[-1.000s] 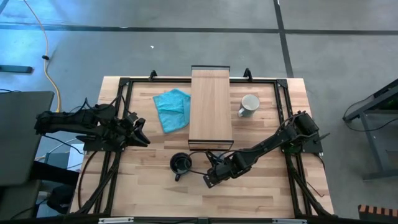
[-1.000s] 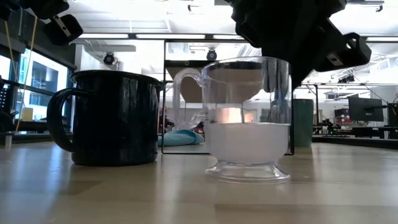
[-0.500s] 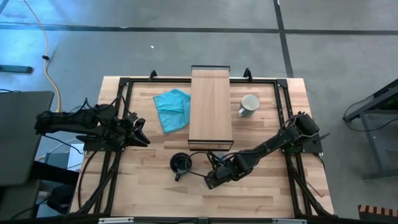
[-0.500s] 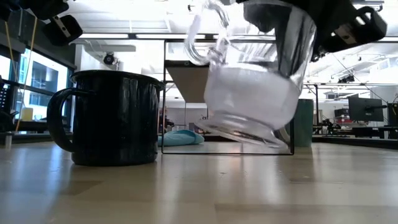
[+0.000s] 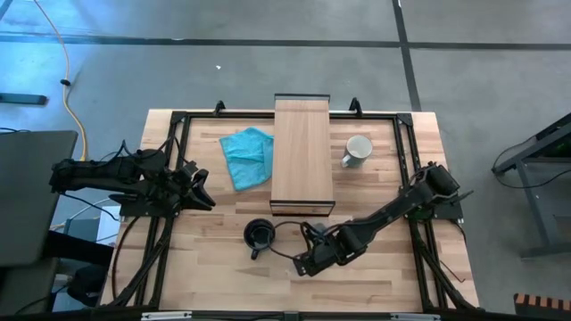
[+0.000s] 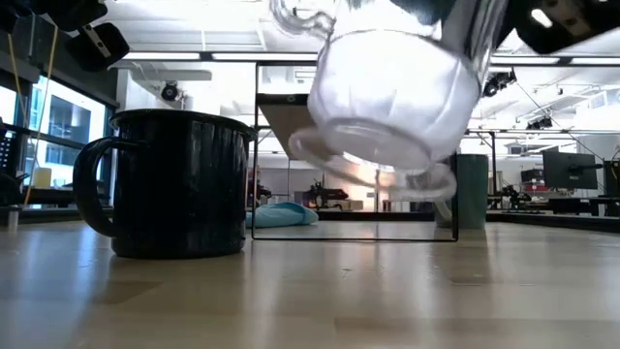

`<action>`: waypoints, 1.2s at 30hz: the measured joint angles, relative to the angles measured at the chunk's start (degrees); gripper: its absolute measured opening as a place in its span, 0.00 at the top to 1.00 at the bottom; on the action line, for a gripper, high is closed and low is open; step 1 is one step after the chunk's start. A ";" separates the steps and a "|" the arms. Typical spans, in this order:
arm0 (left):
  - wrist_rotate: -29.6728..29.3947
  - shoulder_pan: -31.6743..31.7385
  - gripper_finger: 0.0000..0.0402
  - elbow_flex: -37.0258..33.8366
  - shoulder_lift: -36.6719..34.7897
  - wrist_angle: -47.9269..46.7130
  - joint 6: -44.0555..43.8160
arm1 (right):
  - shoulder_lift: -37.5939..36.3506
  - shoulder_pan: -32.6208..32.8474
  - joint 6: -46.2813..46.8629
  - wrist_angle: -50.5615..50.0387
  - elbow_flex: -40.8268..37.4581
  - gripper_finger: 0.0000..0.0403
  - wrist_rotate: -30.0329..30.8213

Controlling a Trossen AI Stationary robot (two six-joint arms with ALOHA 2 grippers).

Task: Stack small to large cups/mugs on shelf
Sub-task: Put the transparent mug on the shelf

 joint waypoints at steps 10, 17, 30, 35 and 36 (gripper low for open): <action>-0.02 0.00 0.79 0.00 0.00 -0.02 0.57 | 0.00 -1.10 0.00 -15.27 13.08 1.00 0.01; -0.46 0.00 0.79 0.00 0.02 -0.02 0.57 | 0.00 -2.92 -0.48 -25.62 24.00 1.00 0.05; -0.72 0.00 0.79 0.00 0.01 -0.02 2.57 | -0.13 -8.66 -4.67 -41.90 40.39 1.00 1.54; -2.41 0.00 0.79 0.00 0.02 0.04 2.71 | -0.48 -12.83 -10.78 -42.01 42.06 1.00 1.41; -2.69 0.00 0.79 0.00 0.02 0.06 2.71 | -0.48 -13.71 -11.97 -42.07 42.06 1.00 1.04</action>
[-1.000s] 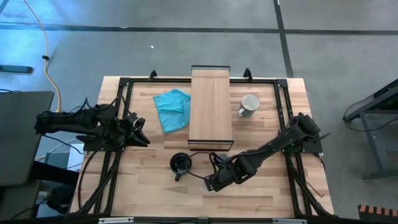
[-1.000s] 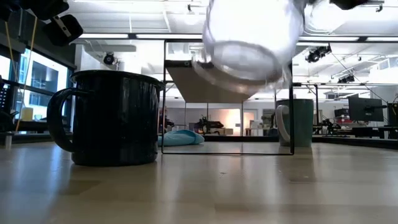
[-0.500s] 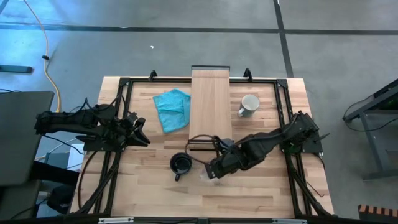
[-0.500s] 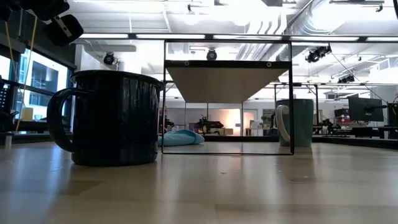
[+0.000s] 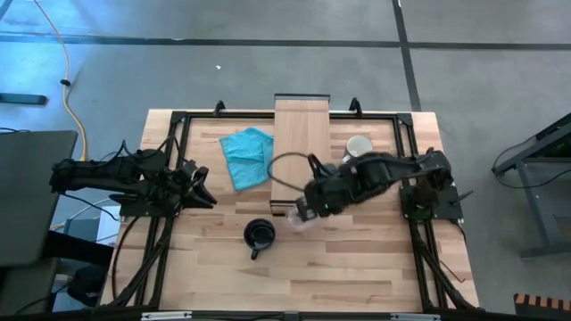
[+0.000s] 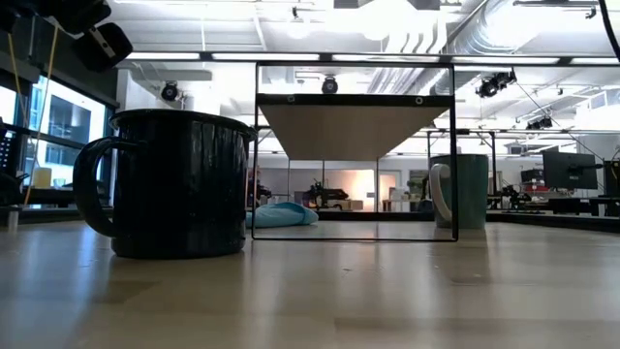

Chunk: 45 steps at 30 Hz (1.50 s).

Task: Stack small to large cups/mugs on shelf
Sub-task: Put the transparent mug on the shelf

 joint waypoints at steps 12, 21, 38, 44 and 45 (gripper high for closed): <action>-0.22 0.01 0.79 0.00 -0.01 -0.02 -0.39 | 0.00 -7.66 -10.47 0.01 -0.02 1.00 -1.61; -0.22 0.02 0.79 0.00 -0.01 -0.04 -0.43 | 0.00 -13.71 -17.12 0.01 -0.02 1.00 -1.63; -1.22 0.02 0.79 0.00 0.00 -0.15 -0.35 | -0.11 -28.23 -29.34 0.01 -0.04 1.00 -6.14; -2.60 0.02 0.79 0.00 0.00 -0.15 -0.22 | -0.11 -33.24 -32.68 0.01 -0.07 1.00 -6.78; -2.60 0.02 0.79 0.00 0.00 -0.15 -0.22 | -0.11 -34.03 -33.17 0.01 -0.07 1.00 -6.94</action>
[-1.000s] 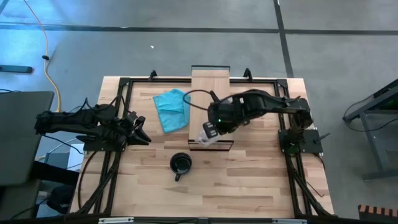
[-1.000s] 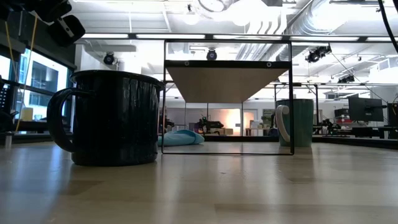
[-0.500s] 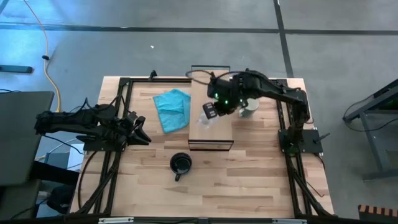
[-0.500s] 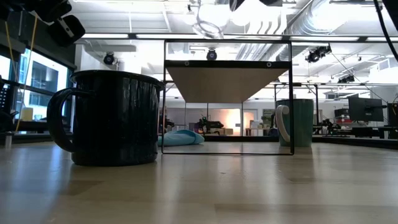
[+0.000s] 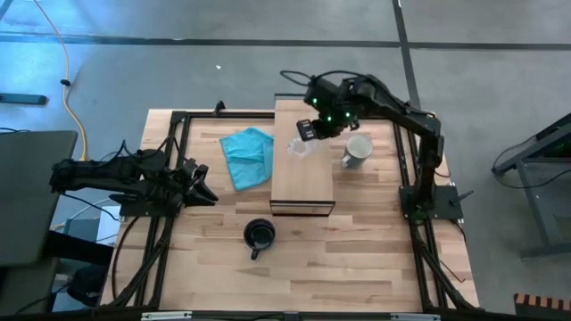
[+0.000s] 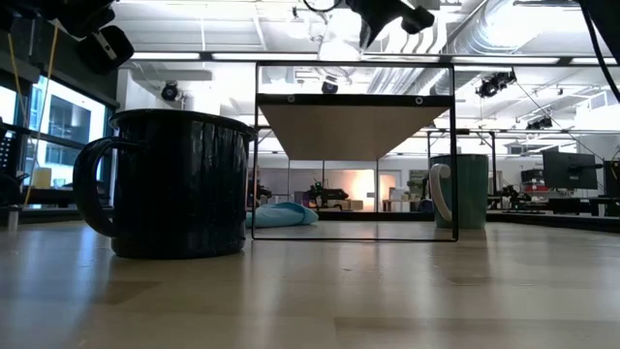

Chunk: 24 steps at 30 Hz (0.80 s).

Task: Stack small to large cups/mugs on shelf
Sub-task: Put the transparent mug on the shelf

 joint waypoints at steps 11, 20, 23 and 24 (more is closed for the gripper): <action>-2.89 0.00 0.79 0.00 0.00 0.02 0.00 | -0.02 -8.71 -3.98 0.00 -0.02 1.00 -1.05; -5.32 0.00 0.79 0.00 0.00 0.07 0.00 | 0.02 -13.15 -5.73 0.55 -0.02 1.00 -1.66; -6.53 0.00 0.79 0.00 -0.02 0.15 -0.02 | 0.45 -13.85 -6.18 2.33 -0.02 1.00 -1.87; -6.90 0.00 0.79 0.00 -0.01 0.19 -0.02 | 0.73 -13.88 -6.54 3.45 -0.02 1.00 -2.18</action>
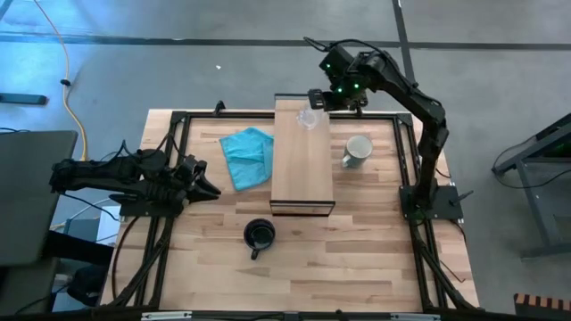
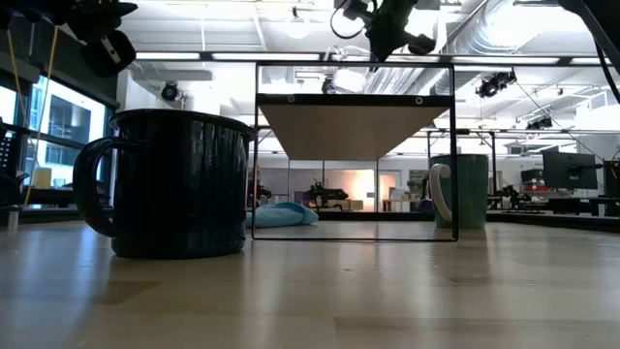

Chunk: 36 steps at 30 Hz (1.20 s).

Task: Stack small to large cups/mugs on shelf
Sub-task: Put the transparent mug on the shelf

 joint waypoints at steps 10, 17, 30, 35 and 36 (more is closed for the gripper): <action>-1.61 -0.02 0.79 0.00 -0.02 0.06 -1.74 | 3.67 -1.52 -1.35 1.34 -0.02 1.00 -2.56; -2.74 -0.02 0.79 0.00 -0.02 0.07 -2.14 | 4.50 -3.67 -1.41 1.23 -0.02 1.00 -2.58; -4.58 -0.02 0.79 0.00 0.12 0.12 -2.16 | 7.46 -4.49 1.09 2.40 -0.02 1.00 -3.05; -4.58 -0.02 0.79 0.00 0.12 0.08 -2.16 | 8.77 -4.47 1.12 2.68 -0.02 1.00 -3.18; -4.58 -0.02 0.79 0.00 0.12 0.07 -2.16 | 8.94 -4.48 1.12 2.92 -0.02 1.00 -3.18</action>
